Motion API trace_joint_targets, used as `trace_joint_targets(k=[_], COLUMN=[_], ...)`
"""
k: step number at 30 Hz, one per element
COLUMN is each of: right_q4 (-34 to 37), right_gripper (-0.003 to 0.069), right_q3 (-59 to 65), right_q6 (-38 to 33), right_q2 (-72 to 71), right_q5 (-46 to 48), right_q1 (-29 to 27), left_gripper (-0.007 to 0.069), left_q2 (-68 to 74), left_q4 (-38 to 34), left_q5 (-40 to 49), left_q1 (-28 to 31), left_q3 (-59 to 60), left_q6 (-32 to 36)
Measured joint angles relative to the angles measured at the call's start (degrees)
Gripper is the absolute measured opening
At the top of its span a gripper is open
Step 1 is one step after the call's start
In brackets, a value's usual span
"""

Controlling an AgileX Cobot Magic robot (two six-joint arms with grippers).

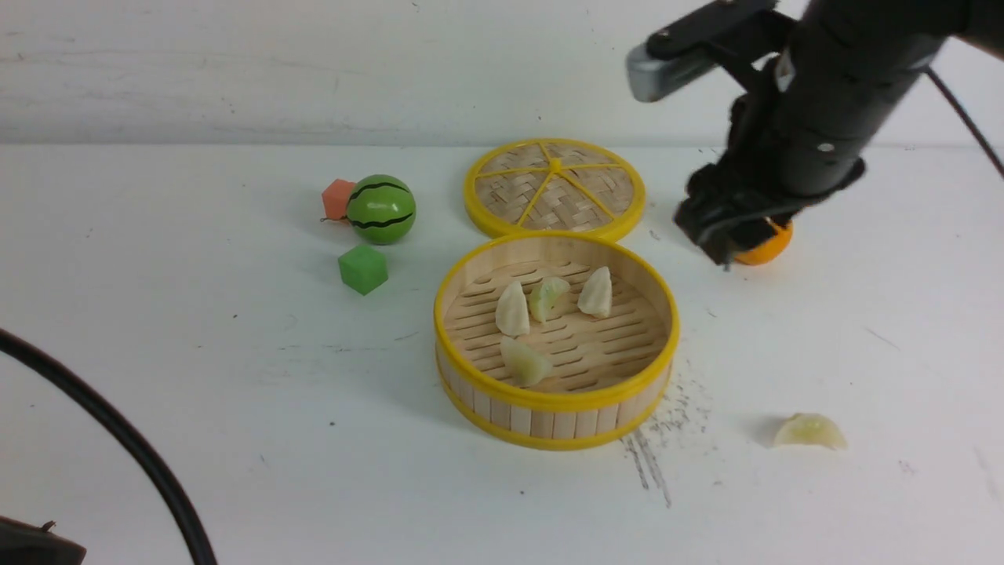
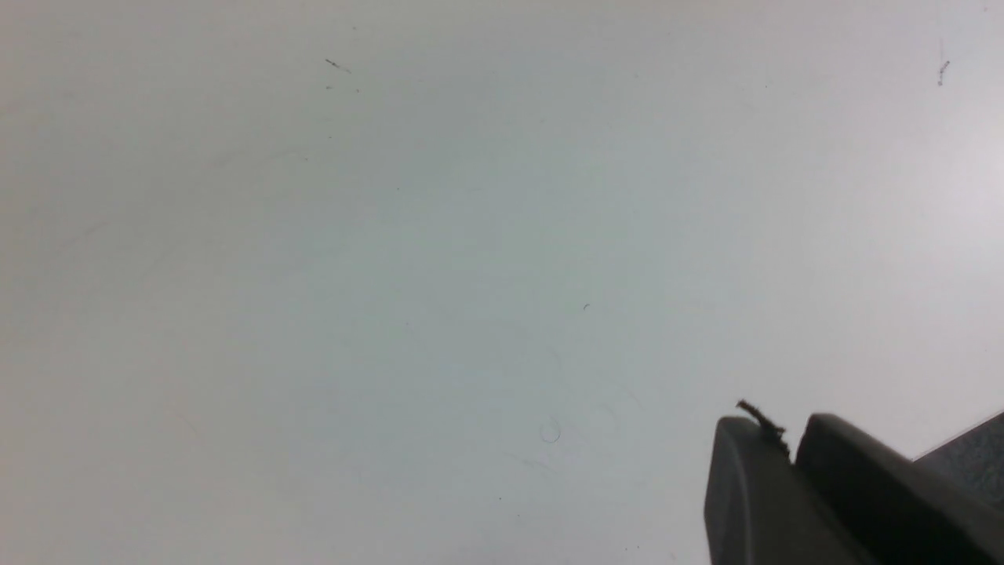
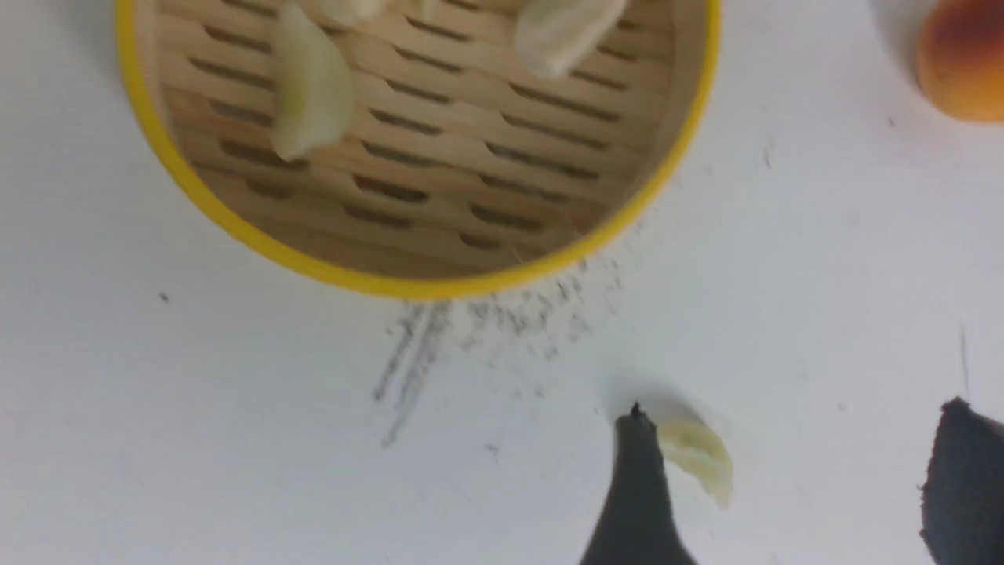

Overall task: Put the dumplings into the steamer on the white table.
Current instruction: 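Reach for and grasp a dumpling lying on the table beside the steamer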

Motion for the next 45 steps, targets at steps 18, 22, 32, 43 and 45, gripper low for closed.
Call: trace_joint_targets(k=[18,22,32,43,45], right_q4=[8.90,10.44,10.99,11.26,11.78], right_gripper=[0.0460,0.0460,0.0451,0.0204,0.0209], right_q3=[27.80,27.80,27.80,27.68,27.18], right_q6=[-9.44,-15.90,-23.19,-23.17,-22.54], right_q2=[2.26,5.67,11.16,12.40,11.67], right_q5=[-20.61,-22.83,-31.78,-30.81,-28.62], right_q1=[-17.18,-17.18,-17.18,-17.18,-16.98], left_gripper=[0.0088,0.0091,0.0091,0.0093,0.0096], left_q2=[0.00,0.00,0.00,0.00,0.00], left_q4=[0.00,0.00,0.00,0.00,0.00], left_q5=[-0.05,-0.05,-0.05,-0.32,-0.38], left_q1=[0.00,0.00,0.00,0.00,0.00], left_q3=[0.00,0.00,0.00,0.00,0.00], left_q6=[0.16,0.16,0.16,0.16,0.16])
